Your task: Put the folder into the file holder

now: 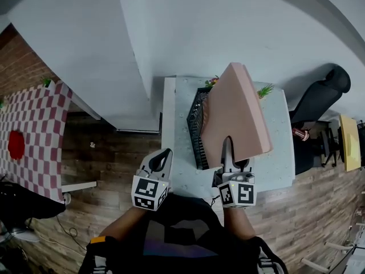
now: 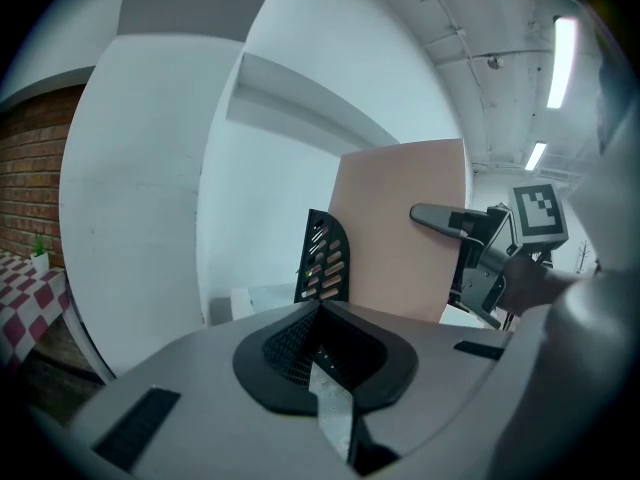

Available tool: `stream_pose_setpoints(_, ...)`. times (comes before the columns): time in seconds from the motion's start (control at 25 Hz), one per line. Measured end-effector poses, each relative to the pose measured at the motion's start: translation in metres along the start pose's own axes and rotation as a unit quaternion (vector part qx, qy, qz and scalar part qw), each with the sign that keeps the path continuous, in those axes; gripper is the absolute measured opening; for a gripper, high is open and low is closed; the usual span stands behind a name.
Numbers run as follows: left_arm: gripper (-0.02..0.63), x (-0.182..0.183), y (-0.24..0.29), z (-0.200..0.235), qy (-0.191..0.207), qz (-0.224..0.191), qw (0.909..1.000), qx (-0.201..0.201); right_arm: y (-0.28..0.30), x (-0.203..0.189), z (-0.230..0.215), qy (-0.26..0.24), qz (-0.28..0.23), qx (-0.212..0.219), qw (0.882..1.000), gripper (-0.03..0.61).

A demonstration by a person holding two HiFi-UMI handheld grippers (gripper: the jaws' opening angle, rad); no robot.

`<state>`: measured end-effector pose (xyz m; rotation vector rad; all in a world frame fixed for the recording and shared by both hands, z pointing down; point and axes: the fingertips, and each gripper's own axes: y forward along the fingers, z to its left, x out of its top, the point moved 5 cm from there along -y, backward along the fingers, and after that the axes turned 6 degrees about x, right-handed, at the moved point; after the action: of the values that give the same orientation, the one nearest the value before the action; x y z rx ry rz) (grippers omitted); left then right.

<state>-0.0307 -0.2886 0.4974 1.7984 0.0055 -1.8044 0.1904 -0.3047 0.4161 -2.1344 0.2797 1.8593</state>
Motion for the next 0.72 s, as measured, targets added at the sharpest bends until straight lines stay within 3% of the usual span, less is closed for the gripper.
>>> stream_pose_setpoints(0.28,0.006,-0.002,0.001,0.000,0.004,0.005,1.0000,0.000,0.002,-0.011,0.007,-0.014,0.007,-0.002,1.000,0.144)
stream_pose_setpoints(0.72,0.006,-0.004,-0.004,-0.006,0.018,0.013,0.9997,-0.008,-0.001,-0.019,0.020,-0.030,-0.031,0.003,0.999,0.146)
